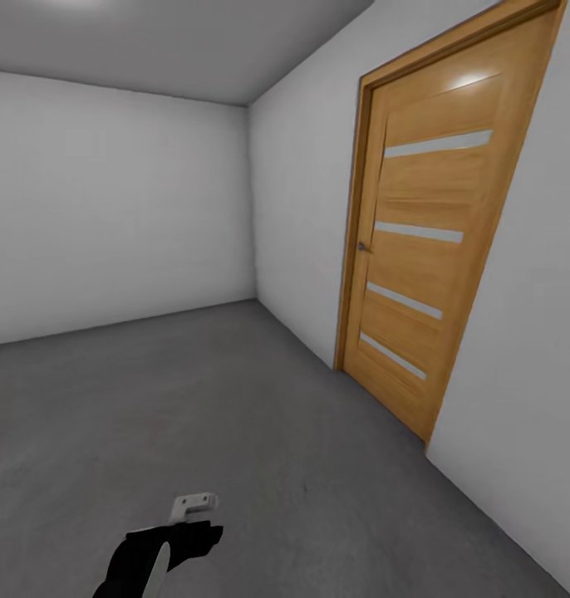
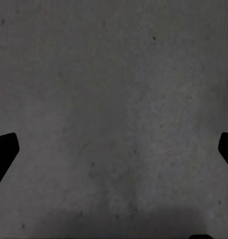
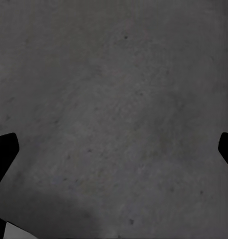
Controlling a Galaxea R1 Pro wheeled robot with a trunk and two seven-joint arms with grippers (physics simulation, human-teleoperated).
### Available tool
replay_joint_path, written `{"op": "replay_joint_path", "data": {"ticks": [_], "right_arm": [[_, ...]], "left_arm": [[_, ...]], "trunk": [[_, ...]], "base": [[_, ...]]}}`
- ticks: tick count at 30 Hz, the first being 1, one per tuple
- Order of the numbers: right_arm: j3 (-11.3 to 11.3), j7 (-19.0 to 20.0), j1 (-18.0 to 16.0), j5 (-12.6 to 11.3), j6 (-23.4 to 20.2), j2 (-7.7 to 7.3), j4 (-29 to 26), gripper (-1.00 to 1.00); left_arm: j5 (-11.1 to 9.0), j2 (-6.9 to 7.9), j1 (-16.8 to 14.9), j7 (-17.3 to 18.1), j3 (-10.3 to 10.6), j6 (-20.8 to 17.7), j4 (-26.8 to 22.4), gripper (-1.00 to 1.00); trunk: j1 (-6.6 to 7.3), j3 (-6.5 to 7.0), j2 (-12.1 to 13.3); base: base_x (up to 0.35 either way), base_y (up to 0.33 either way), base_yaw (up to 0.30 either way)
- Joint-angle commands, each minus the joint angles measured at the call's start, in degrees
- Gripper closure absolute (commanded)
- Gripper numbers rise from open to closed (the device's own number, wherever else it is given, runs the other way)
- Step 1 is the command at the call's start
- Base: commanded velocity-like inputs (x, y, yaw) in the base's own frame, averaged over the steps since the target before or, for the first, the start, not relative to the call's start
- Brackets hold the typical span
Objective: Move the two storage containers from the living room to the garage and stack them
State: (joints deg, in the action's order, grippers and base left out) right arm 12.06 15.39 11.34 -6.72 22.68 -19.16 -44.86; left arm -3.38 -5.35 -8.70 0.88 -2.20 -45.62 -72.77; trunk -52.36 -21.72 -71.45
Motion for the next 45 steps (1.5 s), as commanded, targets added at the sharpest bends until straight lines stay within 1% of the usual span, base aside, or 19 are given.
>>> {"op": "replay_joint_path", "data": {"ticks": [1,10,16,27,30,33,35,36,38,40,41,42,43,44,45], "right_arm": [[-0.01,0.00,0.00,0.00,0.00,0.00,0.01,-1.00],[0.04,-0.08,0.00,-0.10,0.00,0.15,0.20,-1.00],[0.07,-0.29,0.00,0.01,-0.05,0.59,0.48,-1.00],[0.07,-0.43,0.00,0.08,-0.02,2.52,2.30,-1.00],[0.07,-0.44,0.00,0.07,0.12,2.78,5.38,-1.00],[0.07,-0.39,0.00,0.08,0.47,3.13,10.41,-1.00],[0.07,-0.50,0.00,0.11,1.46,3.35,13.83,-1.00],[0.07,-0.61,0.00,0.08,3.12,3.51,16.46,-1.00],[0.04,-0.77,0.00,0.02,8.99,3.95,23.10,-1.00],[-0.05,-0.81,0.00,-0.26,12.54,4.19,26.82,-1.00],[-0.21,-0.84,0.00,-0.86,15.68,4.36,29.97,-1.00],[-0.32,-0.85,0.00,-1.28,16.90,4.42,31.17,-1.00],[-0.49,-0.90,0.00,-2.22,18.64,4.51,32.92,-1.00],[-0.61,-0.92,0.00,-3.15,19.75,4.61,34.09,-1.00],[-0.65,-0.95,0.00,-3.53,20.14,4.67,34.50,-1.00]], "left_arm": [[0.00,0.00,0.00,0.00,0.00,0.00,0.02,-1.00],[-0.04,-0.01,0.00,0.00,0.00,0.00,0.32,-1.00],[-0.05,-0.01,0.00,0.00,0.00,0.00,0.35,-1.00],[-0.05,-0.08,-0.05,0.00,0.00,0.00,1.83,-1.00],[-0.05,-0.09,-0.11,0.00,0.00,0.05,2.74,-1.00],[-0.05,-0.10,-0.15,-0.04,0.00,0.09,3.53,-1.00],[-0.01,-0.10,-0.16,-0.11,0.00,0.32,3.90,-1.00],[0.01,-0.07,-0.17,-0.13,-0.02,0.54,3.94,-1.00],[0.02,-0.03,-0.17,-0.16,-0.06,0.89,4.07,-1.00],[0.03,-0.03,-0.17,-0.16,-0.07,0.98,4.19,-1.00],[0.00,-0.04,-0.17,-0.17,-0.08,1.04,4.26,-1.00],[-0.03,-0.05,-0.17,-0.15,-0.08,1.06,4.27,-1.00],[-0.09,-0.07,-0.18,-0.13,-0.08,1.09,4.19,-1.00],[-0.14,-0.08,-0.18,-0.11,-0.08,1.11,4.07,-1.00],[-0.16,-0.08,-0.18,-0.11,-0.08,1.11,4.03,-1.00]], "trunk": [[0.00,0.00,0.00],[0.00,0.00,0.00],[0.00,0.00,0.00],[0.00,0.00,0.00],[0.00,0.00,0.00],[0.00,0.00,0.00],[0.00,0.00,0.00],[0.00,0.00,0.00],[0.00,0.00,0.00],[0.00,0.00,0.00],[0.00,0.00,0.00],[0.00,0.00,0.00],[0.00,0.00,0.00],[0.00,0.00,0.00],[0.00,0.00,0.00]], "base": [[0.342,0.107,-0.292],[0.340,0.119,-0.292],[0.314,0.192,-0.294],[0.304,0.198,-0.300],[0.304,0.162,-0.300],[0.304,0.146,-0.300],[0.304,0.140,-0.300],[0.304,0.139,-0.300],[0.304,0.138,-0.300],[0.304,0.137,-0.300],[0.304,0.136,-0.300],[0.304,0.136,-0.300],[0.304,0.136,-0.300],[0.304,0.136,-0.300],[0.304,0.137,-0.300]]}}
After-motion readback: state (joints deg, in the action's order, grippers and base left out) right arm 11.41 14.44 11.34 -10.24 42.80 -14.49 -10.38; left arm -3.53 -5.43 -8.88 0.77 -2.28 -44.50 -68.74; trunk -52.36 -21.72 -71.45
